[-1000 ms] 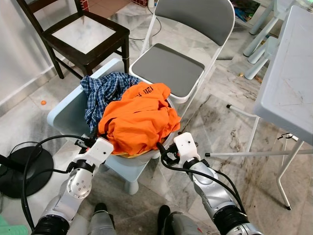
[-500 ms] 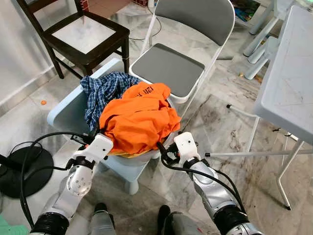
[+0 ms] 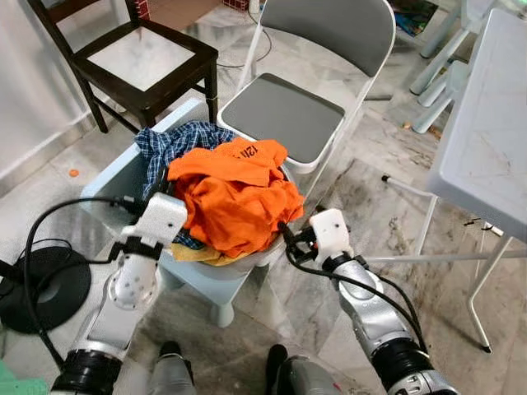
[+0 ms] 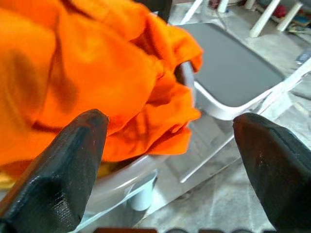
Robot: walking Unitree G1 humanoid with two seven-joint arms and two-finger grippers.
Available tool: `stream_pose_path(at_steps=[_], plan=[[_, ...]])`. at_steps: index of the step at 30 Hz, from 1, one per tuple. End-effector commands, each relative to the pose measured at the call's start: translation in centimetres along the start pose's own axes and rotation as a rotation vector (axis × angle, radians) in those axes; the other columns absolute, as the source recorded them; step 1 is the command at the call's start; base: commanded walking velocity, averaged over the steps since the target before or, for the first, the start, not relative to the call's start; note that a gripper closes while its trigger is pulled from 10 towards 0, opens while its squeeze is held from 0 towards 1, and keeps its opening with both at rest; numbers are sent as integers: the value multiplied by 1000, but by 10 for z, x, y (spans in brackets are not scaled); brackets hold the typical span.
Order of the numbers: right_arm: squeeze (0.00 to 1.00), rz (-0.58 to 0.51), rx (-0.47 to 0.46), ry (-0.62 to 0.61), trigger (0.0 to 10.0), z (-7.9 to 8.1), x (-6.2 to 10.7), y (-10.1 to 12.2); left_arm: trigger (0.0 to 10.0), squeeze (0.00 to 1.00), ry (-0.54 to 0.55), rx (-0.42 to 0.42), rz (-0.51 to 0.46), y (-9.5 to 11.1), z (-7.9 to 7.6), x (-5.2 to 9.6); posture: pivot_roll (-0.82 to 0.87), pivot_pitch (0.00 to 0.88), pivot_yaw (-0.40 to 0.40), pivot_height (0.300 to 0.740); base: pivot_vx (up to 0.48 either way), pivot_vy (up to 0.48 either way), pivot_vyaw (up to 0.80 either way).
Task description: Hang hanger
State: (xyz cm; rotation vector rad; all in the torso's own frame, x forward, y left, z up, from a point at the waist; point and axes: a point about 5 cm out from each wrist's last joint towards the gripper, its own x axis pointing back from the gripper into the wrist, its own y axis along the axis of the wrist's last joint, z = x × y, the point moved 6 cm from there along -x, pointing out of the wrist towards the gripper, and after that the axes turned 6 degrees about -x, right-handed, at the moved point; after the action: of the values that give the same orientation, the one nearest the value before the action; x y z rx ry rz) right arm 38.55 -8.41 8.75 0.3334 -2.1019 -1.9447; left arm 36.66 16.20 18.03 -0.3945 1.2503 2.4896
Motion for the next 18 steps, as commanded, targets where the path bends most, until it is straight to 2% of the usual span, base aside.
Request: stream_pose_path(at_steps=[1, 4, 5, 7, 9, 13, 14, 15, 16, 18], plan=[[0, -48, -18, -11, 10000, -4, -3, 14, 0, 0, 21, 122, -29, 17, 6, -17, 213, 237, -106, 740, 0, 0, 0], [0, -58, -21, -1, 10000, -1, -5, 17, 0, 0, 21, 152, -42, 22, 9, -23, 226, 231, -98, 740, 0, 0, 0], [0, -59, -21, 6, 10000, 2, -7, 19, 0, 0, 33, 218, -30, 24, 12, -29, 239, 225, -89, 740, 0, 0, 0], [0, -74, -25, 18, 10000, 7, -12, 26, 0, 0, 73, 410, -6, 30, 20, -44, 245, 227, -82, 740, 0, 0, 0], [0, -90, -27, 23, 10000, 10, -14, 31, 0, 0, 15, 607, -6, 40, 11, -54, 239, 232, -77, 740, 0, 0, 0], [0, -105, -54, -1, 10000, 9, -19, 38, 0, 0, -158, 877, -20, 60, -14, -64, 250, 231, -75, 740, 0, 0, 0], [0, -114, -53, 8, 10000, 12, -18, 40, 0, 0, -235, 997, -58, 79, -23, -64, 247, 225, -73, 740, 0, 0, 0], [0, -116, -51, 12, 10000, 13, -18, 40, 0, 0, -260, 1034, -72, 86, -25, -63, 247, 225, -73, 740, 0, 0, 0], [0, -116, -51, 12, 10000, 13, -18, 40, 0, 0, -260, 1034, -72, 86, -25, -63, 247, 225, -73, 740, 0, 0, 0], [0, -124, -47, 3, 10000, 11, -15, 39, 0, 0, -328, 1171, -75, 101, -35, -56, 235, 215, -65, 740, 0, 0, 0]])
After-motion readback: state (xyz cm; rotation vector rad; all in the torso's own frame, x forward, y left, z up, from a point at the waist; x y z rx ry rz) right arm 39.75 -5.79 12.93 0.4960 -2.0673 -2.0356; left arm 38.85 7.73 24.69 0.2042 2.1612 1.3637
